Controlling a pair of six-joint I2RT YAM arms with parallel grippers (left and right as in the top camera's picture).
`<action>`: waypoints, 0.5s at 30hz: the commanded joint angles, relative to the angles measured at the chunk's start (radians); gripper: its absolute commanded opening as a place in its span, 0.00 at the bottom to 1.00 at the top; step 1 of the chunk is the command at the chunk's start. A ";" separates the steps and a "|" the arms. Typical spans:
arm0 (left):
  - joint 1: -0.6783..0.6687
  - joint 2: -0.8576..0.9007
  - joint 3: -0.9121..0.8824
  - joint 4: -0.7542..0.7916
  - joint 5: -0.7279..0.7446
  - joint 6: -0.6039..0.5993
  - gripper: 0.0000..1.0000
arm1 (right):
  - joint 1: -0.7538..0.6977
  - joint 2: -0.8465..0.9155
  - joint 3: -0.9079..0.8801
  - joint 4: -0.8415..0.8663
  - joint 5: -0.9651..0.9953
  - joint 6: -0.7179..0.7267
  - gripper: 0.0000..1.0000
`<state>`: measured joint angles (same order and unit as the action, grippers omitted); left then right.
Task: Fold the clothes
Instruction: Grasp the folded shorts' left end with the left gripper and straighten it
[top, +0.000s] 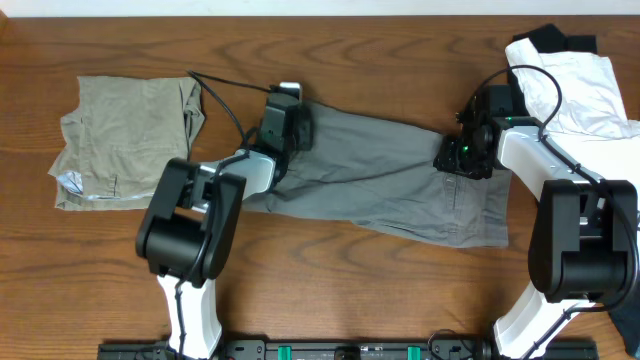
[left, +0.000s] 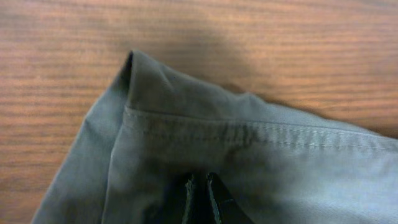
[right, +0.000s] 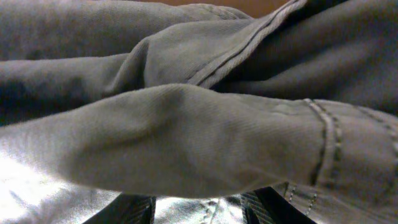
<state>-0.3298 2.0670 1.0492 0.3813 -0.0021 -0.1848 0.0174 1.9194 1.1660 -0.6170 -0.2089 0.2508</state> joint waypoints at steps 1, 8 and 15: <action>0.056 0.041 0.010 -0.016 -0.044 0.009 0.10 | 0.010 0.067 -0.063 -0.053 0.022 -0.005 0.43; 0.169 0.024 0.036 -0.081 -0.022 0.009 0.10 | 0.010 0.067 -0.063 -0.049 0.021 -0.005 0.45; 0.194 -0.140 0.047 -0.202 -0.002 0.039 0.17 | -0.004 0.067 -0.061 -0.008 0.042 -0.004 0.49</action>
<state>-0.1226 2.0270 1.0889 0.2047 0.0074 -0.1772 0.0193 1.9171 1.1645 -0.6212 -0.2344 0.2512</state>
